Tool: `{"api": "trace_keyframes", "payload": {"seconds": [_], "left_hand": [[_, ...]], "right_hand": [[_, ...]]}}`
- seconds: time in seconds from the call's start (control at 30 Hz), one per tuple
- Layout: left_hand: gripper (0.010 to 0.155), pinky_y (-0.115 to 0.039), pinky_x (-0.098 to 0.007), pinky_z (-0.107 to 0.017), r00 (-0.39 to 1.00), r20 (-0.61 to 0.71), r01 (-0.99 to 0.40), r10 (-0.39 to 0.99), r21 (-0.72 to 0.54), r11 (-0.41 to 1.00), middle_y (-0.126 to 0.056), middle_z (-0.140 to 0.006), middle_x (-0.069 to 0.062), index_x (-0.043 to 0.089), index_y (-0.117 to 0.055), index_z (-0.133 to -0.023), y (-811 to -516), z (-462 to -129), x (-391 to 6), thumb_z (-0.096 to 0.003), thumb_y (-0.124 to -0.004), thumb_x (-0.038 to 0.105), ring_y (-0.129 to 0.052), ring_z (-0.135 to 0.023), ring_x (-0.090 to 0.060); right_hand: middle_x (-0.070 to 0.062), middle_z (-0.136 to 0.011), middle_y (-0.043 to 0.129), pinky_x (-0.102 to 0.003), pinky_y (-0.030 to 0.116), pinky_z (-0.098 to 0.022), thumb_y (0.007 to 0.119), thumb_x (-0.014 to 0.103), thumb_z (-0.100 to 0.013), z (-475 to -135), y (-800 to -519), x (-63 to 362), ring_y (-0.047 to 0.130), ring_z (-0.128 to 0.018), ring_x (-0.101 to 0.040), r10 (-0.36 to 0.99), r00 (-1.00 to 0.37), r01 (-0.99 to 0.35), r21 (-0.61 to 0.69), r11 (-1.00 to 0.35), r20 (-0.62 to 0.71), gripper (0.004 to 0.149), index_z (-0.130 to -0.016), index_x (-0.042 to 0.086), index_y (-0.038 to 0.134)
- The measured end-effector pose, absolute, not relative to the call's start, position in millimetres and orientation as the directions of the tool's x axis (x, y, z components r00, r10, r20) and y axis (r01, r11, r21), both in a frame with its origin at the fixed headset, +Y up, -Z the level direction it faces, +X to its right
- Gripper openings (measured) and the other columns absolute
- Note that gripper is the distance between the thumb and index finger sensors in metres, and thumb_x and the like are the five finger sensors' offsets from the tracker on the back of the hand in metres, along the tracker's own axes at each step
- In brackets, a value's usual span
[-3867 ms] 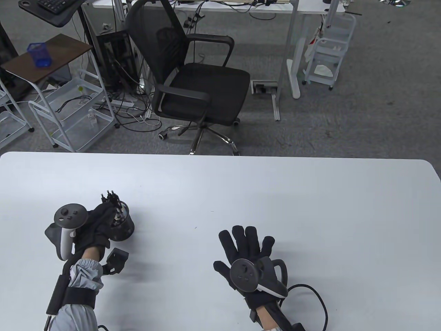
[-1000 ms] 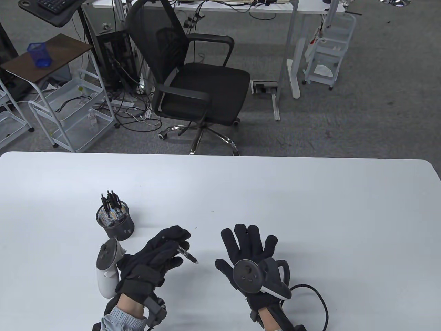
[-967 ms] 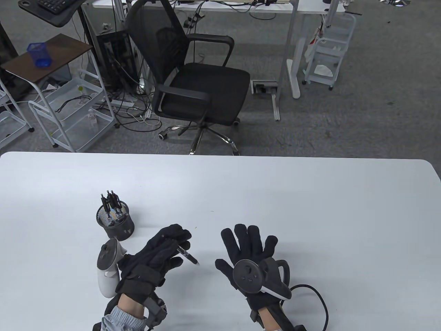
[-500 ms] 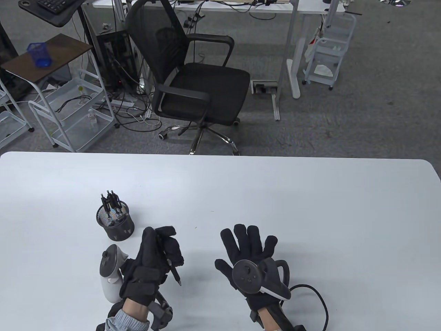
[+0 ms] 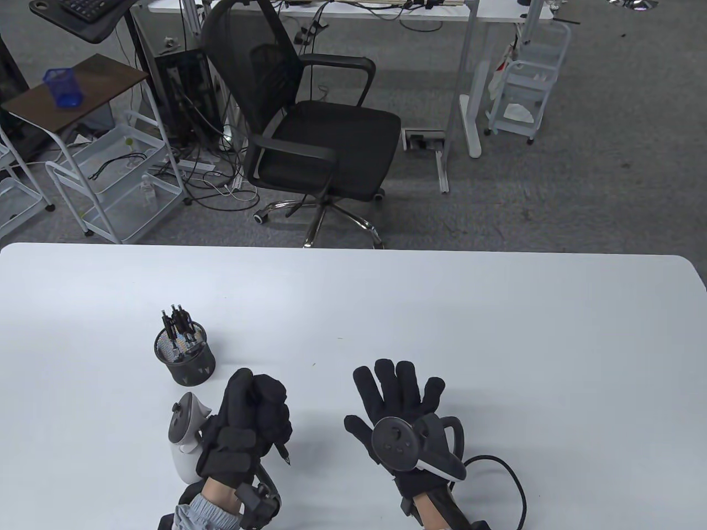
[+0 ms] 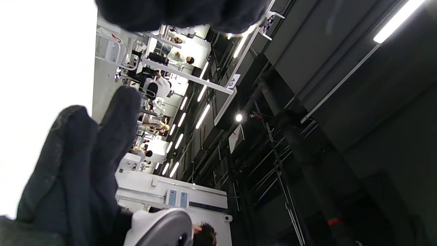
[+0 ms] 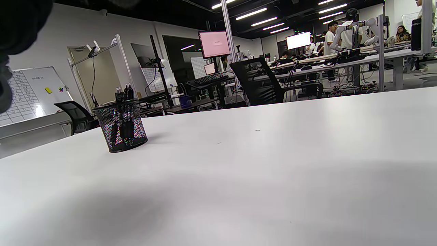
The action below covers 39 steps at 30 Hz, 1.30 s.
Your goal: Press to open click pens
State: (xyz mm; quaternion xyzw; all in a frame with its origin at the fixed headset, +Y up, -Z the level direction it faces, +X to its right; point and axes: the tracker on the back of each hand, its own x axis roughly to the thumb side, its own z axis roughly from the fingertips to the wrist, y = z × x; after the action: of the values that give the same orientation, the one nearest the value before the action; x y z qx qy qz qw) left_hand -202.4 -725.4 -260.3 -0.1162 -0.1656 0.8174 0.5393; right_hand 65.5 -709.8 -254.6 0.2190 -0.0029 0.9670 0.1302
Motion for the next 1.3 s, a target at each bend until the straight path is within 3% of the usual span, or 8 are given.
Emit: {"api": "trace_keyframes", "payload": {"seconds": [0.43,0.9,1.3], "left_hand": [[0.06,-0.088,-0.026,-0.039,-0.395,-0.001,-0.838,0.919,-0.41,-0.36,-0.082,-0.051,0.015,0.017,-0.069,-0.09,-725.4,-260.3,-203.7,-0.0716,-0.023,0.052,-0.086,-0.04,-0.001],[0.06,-0.088,-0.025,-0.039,-0.391,-0.018,-0.843,0.92,-0.393,-0.366,-0.082,-0.052,0.016,0.018,-0.069,-0.091,-725.9,-259.3,-202.9,-0.0718,-0.024,0.054,-0.086,-0.041,0.0],[0.065,-0.086,-0.029,-0.051,-0.337,0.001,-0.858,0.942,-0.413,-0.306,-0.081,-0.067,0.011,0.013,-0.058,-0.105,-726.2,-262.6,-197.6,-0.0721,-0.026,0.06,-0.086,-0.055,-0.005]], "right_hand": [[-0.03,-0.126,0.014,-0.083,0.004,-0.061,0.051,0.051,-0.067,-254.2,-709.6,64.4,0.013,-0.109,-0.061,0.245,-0.871,-0.248,0.049,-0.968,0.425,0.073,-0.124,0.015,0.021],[-0.03,-0.126,0.013,-0.083,0.004,-0.061,0.051,0.051,-0.067,-253.7,-708.3,63.4,0.013,-0.109,-0.061,0.243,-0.872,-0.246,0.047,-0.968,0.426,0.073,-0.124,0.015,0.021],[-0.03,-0.126,0.013,-0.083,0.004,-0.061,0.051,0.051,-0.067,-253.3,-707.5,62.7,0.012,-0.109,-0.061,0.242,-0.871,-0.246,0.048,-0.968,0.428,0.073,-0.124,0.015,0.021]]}}
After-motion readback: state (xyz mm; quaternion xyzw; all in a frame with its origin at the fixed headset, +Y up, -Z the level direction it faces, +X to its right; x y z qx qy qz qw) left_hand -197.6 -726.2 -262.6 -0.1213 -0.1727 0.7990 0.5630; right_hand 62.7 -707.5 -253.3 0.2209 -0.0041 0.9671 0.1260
